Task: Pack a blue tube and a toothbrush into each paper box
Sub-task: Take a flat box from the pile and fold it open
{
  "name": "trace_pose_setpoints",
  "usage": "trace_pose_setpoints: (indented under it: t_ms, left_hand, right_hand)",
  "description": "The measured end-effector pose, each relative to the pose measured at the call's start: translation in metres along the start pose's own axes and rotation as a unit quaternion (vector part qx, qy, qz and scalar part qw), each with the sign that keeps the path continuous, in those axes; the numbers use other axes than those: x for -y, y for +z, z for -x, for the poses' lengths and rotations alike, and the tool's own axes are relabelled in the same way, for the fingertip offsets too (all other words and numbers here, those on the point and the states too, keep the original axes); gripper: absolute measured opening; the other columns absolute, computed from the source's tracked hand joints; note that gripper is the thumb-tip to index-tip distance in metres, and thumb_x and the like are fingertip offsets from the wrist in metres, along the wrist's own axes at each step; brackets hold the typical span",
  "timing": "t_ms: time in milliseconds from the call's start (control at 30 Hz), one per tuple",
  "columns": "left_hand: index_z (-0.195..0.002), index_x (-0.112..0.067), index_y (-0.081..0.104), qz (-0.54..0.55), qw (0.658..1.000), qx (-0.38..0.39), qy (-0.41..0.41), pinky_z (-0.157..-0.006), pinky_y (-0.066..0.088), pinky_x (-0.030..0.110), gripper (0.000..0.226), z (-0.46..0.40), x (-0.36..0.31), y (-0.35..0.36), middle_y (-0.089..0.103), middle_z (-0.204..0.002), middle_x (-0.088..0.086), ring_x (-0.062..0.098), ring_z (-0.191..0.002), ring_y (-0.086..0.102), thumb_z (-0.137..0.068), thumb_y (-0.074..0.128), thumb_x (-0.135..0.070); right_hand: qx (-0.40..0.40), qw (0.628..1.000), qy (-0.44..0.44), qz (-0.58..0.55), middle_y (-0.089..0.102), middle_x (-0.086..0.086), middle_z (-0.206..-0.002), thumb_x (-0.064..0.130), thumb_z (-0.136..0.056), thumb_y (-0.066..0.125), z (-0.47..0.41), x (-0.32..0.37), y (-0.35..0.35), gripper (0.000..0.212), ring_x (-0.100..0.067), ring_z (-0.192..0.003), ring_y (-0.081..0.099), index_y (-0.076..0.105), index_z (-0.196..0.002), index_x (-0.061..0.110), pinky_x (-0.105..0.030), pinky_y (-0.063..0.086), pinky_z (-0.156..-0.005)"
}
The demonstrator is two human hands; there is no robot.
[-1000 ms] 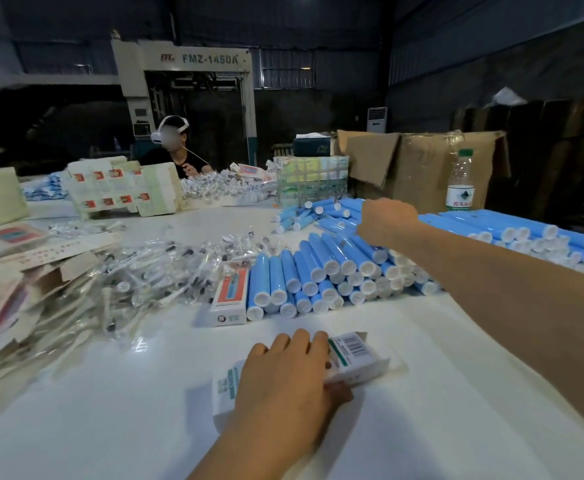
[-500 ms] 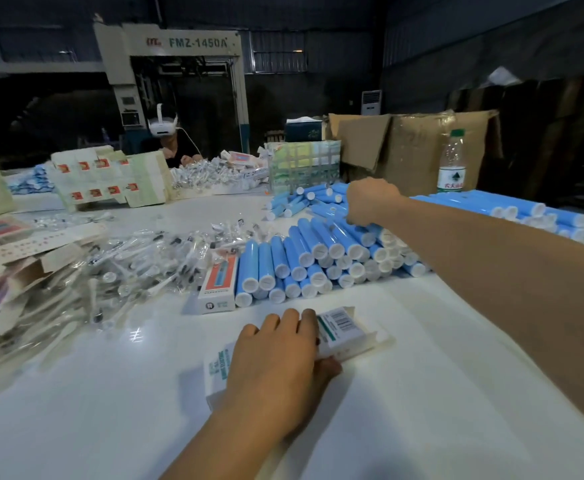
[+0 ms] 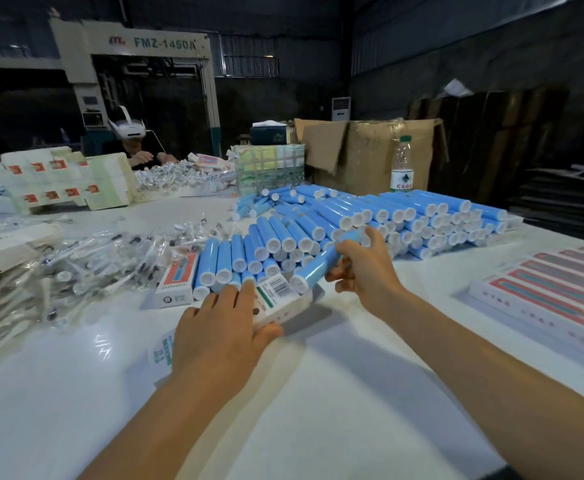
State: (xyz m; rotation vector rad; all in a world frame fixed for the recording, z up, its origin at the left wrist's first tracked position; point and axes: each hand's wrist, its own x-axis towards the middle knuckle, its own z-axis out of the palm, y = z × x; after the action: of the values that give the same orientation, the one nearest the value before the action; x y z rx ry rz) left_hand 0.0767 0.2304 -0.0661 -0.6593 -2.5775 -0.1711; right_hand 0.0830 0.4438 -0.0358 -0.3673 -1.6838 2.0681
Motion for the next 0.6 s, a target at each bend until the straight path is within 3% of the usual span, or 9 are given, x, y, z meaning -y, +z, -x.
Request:
trace_pose_setpoints:
  t_ms: [67, 167, 267, 367, 467, 500, 600]
  left_hand:
    - [-0.142, -0.028, 0.021, 0.012, 1.0, -0.01, -0.003, -0.085, 0.038, 0.03, 0.071, 0.0, -0.001, -0.001, 0.043, -0.13, -0.01, 0.013, -0.117, 0.044, -0.086, 0.028, -0.07]
    - [-0.142, -0.027, 0.022, 0.002, 1.0, -0.009, 0.002, -0.086, 0.037, 0.029, 0.071, 0.002, -0.003, -0.002, 0.043, -0.13, -0.009, 0.014, -0.117, 0.043, -0.086, 0.029, -0.07]
    - [-0.144, -0.027, 0.019, 0.001, 1.0, -0.003, 0.002, -0.086, 0.035, 0.029, 0.072, 0.002, -0.006, -0.001, 0.042, -0.131, -0.01, 0.013, -0.118, 0.042, -0.086, 0.028, -0.069]
    - [-0.144, -0.026, 0.02, 0.011, 1.0, -0.008, -0.012, -0.087, 0.035, 0.03, 0.072, 0.0, -0.008, -0.002, 0.043, -0.131, -0.009, 0.015, -0.118, 0.042, -0.086, 0.028, -0.069]
    - [-0.143, -0.025, 0.02, 0.015, 1.0, 0.0, -0.018, -0.089, 0.035, 0.032, 0.071, -0.001, -0.007, -0.003, 0.041, -0.133, -0.007, 0.016, -0.12, 0.041, -0.088, 0.031, -0.068]
    - [-0.143, -0.024, 0.02, 0.012, 1.0, 0.005, -0.02, -0.09, 0.035, 0.032, 0.071, -0.001, -0.005, -0.004, 0.041, -0.134, -0.006, 0.017, -0.121, 0.04, -0.088, 0.032, -0.067]
    - [-0.144, -0.022, 0.02, 0.003, 1.0, 0.022, -0.011, -0.094, 0.033, 0.035, 0.071, 0.0, -0.002, -0.007, 0.04, -0.137, -0.003, 0.02, -0.123, 0.038, -0.09, 0.036, -0.065]
  right_hand:
    - [-0.017, 1.0, -0.02, -0.003, 0.061, -0.02, -0.082, 0.003, -0.087, 0.053, -0.001, -0.002, -0.003, 0.082, -0.02, -0.042, 0.059, 0.01, -0.147, 0.038, -0.024, 0.044, -0.038]
    - [-0.026, 0.998, -0.054, 0.008, 0.062, -0.02, -0.083, 0.001, -0.086, 0.054, 0.0, -0.003, -0.005, 0.083, -0.019, -0.042, 0.059, 0.011, -0.147, 0.039, -0.025, 0.046, -0.04]
    - [-0.01, 0.995, -0.081, 0.05, 0.063, -0.013, -0.076, 0.003, -0.087, 0.056, 0.012, -0.009, -0.001, 0.064, -0.016, -0.047, 0.059, 0.027, -0.133, 0.036, -0.026, 0.046, -0.04]
    - [0.029, 0.977, -0.133, 0.165, 0.061, -0.005, -0.087, 0.015, -0.089, 0.058, 0.027, -0.017, 0.006, 0.014, -0.012, -0.065, 0.057, 0.064, -0.101, 0.013, -0.026, 0.047, -0.048]
    - [0.07, 0.954, -0.176, 0.232, 0.056, 0.0, -0.1, 0.024, -0.092, 0.056, 0.036, -0.022, 0.014, 0.027, -0.012, -0.088, 0.056, 0.072, -0.071, 0.02, -0.034, 0.047, -0.072]
    - [0.068, 0.955, -0.181, 0.226, 0.056, 0.0, -0.1, 0.023, -0.092, 0.055, 0.037, -0.022, 0.015, 0.028, -0.014, -0.091, 0.056, 0.072, -0.07, 0.022, -0.035, 0.046, -0.073]
    - [0.037, 0.962, -0.188, 0.193, 0.06, -0.008, -0.101, 0.014, -0.092, 0.055, 0.036, -0.018, 0.012, 0.024, -0.018, -0.082, 0.056, 0.07, -0.073, 0.02, -0.028, 0.046, -0.058]
